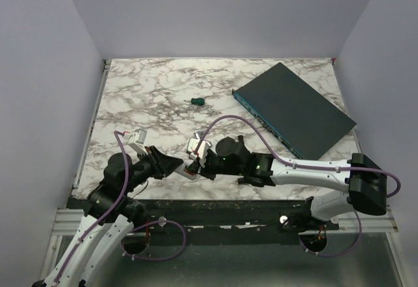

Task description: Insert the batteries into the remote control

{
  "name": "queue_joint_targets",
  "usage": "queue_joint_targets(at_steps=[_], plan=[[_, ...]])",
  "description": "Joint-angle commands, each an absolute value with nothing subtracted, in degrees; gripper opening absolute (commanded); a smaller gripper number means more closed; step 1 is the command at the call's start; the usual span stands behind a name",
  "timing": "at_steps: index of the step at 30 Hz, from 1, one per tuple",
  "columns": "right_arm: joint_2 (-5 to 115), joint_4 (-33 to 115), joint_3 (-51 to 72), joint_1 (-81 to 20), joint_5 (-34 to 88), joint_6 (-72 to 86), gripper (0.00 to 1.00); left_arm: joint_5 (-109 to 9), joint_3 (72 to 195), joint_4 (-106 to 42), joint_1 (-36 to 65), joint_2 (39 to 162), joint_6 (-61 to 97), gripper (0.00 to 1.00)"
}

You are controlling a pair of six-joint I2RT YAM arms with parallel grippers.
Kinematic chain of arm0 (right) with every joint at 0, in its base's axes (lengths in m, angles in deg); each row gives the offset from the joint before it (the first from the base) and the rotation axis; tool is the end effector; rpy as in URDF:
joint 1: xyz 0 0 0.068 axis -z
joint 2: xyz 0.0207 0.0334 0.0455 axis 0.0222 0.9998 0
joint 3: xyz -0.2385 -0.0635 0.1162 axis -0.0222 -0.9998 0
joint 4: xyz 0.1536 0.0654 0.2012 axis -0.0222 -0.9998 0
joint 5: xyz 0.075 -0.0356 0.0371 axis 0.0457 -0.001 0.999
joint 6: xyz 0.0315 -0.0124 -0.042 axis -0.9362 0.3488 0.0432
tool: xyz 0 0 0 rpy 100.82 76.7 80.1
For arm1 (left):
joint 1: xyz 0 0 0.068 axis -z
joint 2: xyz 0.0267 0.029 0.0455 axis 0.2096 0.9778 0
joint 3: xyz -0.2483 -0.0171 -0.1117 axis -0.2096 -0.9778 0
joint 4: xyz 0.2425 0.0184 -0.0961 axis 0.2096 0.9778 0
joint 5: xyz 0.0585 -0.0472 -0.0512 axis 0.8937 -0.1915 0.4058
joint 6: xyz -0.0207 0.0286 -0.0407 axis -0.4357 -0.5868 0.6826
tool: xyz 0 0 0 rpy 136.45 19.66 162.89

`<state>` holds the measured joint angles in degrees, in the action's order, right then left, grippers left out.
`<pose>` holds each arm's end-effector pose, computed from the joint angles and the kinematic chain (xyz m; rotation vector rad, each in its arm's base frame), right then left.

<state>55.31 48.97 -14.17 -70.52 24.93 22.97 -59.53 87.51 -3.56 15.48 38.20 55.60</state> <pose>0.1112 0.3033 0.2596 -1.3512 1.5514 0.7708 0.0774 -0.0526 0.2633 -0.1290 1.9644 -1.2029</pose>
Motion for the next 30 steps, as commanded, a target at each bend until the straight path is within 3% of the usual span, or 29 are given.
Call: queue_joint_targets(at_steps=[1, 7, 18, 30], plan=[[60.1, 41.2, -15.5, -70.2, 25.1, 22.8, 0.01, -70.7, 92.4, -22.2, 16.6, 35.3, 63.5, 0.00], [55.9, 43.2, -16.0, -70.2, 24.9, 23.0, 0.01, -68.9, 92.0, -20.1, 16.6, 35.0, 63.2, 0.00], [37.5, 57.4, -27.4, -70.2, 31.3, 27.4, 0.01, -69.4, 89.7, -22.5, 16.5, 36.6, 67.2, 0.00], [37.1, 60.8, -25.0, -70.2, 33.4, 27.8, 0.01, -70.7, 89.0, -23.4, 16.5, 37.5, 67.8, 0.00]])
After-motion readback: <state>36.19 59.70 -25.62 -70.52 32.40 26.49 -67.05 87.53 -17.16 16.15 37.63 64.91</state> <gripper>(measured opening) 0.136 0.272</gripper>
